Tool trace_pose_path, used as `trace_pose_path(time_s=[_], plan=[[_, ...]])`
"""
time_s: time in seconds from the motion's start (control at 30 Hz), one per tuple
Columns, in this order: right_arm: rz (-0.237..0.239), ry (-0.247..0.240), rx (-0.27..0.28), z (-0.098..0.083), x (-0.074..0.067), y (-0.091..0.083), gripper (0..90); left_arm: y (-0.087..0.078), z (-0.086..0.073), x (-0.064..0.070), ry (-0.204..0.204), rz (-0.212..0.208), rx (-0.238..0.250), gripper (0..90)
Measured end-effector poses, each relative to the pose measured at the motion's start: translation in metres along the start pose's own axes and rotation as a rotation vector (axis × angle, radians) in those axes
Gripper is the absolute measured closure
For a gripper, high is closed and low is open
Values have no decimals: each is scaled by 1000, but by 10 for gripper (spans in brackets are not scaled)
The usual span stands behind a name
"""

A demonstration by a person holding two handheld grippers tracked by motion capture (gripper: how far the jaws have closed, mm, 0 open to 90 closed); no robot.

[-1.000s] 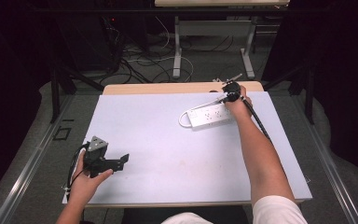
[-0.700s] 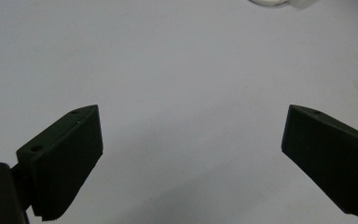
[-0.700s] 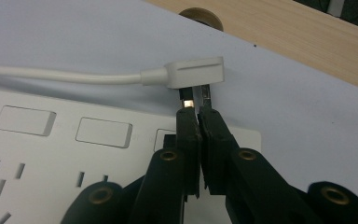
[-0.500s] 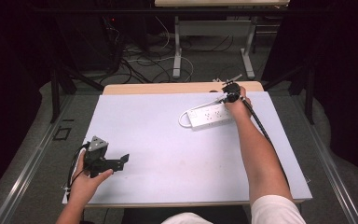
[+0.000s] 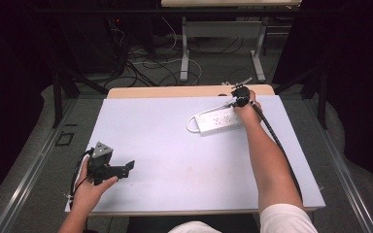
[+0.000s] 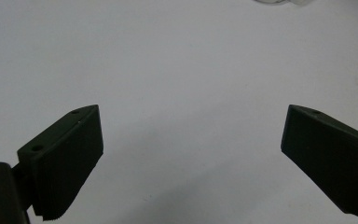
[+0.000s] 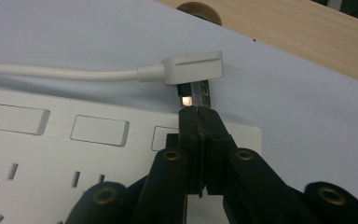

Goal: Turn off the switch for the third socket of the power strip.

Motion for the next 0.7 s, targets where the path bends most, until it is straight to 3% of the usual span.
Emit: trace_pose_path(time_s=[0.7], plan=[[1,7,9,0,-2,1,900,-1,-1,0,2,3,-4,54]])
Point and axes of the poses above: each handheld gripper's, and its own axes: y roughly forward along the jaws, z roughly out of its top, x roughly to its right, the point moved 9 cm from there along y, roughly forward along the jaws, and after that the axes turned 1 degree about x, right-handed, at the moved point
